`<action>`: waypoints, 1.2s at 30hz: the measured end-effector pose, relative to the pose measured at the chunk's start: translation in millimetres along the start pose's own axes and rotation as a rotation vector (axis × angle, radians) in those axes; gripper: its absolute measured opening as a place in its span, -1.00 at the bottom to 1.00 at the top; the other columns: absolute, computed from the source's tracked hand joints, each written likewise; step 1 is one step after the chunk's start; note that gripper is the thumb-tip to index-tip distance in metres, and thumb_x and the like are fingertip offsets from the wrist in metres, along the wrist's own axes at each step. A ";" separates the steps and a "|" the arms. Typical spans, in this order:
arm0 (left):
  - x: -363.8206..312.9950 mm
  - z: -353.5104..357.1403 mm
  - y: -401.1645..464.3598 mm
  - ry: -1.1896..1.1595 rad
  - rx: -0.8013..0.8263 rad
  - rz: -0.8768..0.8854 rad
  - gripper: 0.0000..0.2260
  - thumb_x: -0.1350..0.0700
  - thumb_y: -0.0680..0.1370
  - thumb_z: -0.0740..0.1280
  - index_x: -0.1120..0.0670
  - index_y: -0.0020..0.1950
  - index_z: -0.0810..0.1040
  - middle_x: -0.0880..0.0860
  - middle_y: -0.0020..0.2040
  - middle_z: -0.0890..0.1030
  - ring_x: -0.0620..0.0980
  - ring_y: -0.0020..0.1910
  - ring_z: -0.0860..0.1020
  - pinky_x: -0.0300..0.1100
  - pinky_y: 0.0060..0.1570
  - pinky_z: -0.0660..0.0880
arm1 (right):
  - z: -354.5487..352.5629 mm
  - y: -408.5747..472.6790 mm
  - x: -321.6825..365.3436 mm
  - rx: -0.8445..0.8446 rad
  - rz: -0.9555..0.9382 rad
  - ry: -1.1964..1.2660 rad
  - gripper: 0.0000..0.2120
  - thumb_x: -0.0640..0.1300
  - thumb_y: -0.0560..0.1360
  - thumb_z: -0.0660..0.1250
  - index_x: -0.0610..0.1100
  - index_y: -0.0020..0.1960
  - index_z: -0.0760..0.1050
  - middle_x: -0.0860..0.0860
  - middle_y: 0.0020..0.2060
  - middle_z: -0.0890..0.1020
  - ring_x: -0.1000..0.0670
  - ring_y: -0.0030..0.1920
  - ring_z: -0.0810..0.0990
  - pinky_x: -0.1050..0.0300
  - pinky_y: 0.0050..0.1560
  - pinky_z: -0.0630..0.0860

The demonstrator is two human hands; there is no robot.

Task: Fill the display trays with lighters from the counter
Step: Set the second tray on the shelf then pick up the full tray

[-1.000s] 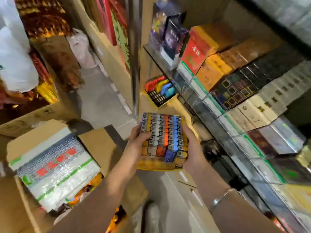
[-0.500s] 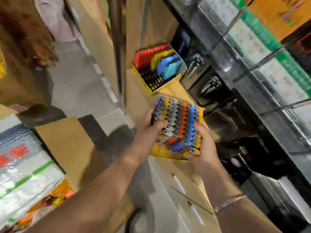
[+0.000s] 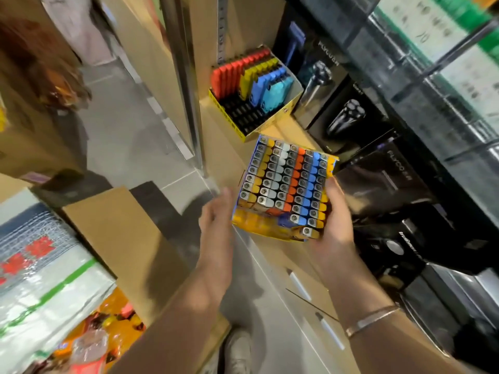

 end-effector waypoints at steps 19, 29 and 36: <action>-24.1 21.8 38.5 0.010 0.143 0.082 -0.63 0.36 0.56 0.11 -0.02 0.19 0.48 -0.31 -0.12 0.64 -0.40 -0.10 0.56 -0.23 0.10 0.46 | 9.6 -17.8 -24.2 0.005 -0.284 -0.540 -0.17 -0.43 0.45 0.31 0.17 0.48 0.03 0.09 0.33 0.45 0.23 0.14 0.51 0.51 0.00 0.42; -46.4 47.6 53.0 -0.115 0.189 0.053 -0.53 0.50 0.49 0.05 0.14 0.30 0.39 0.04 0.20 0.56 -0.01 0.11 0.54 -0.23 0.03 0.46 | 23.2 3.2 -16.2 -0.207 -0.466 -0.909 -0.14 -0.23 0.43 0.38 0.02 0.51 -0.10 -0.04 0.33 0.41 -0.08 0.28 0.43 0.13 0.10 0.37; -40.4 49.8 53.5 -0.076 0.165 0.027 -0.58 0.44 0.51 0.13 0.07 0.29 0.36 -0.09 0.10 0.56 -0.07 0.04 0.56 -0.24 0.01 0.50 | 18.6 16.6 -4.8 -0.234 -0.458 -1.008 -0.08 -0.21 0.39 0.37 -0.01 0.52 -0.16 -0.02 0.24 0.50 -0.06 0.23 0.46 -0.01 0.18 0.46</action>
Point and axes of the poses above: each hand's wrist, its own y-axis towards the middle knuckle, its own z-axis out of the palm, x = y × z, the point moved 6 cm from there along y, towards the middle knuckle
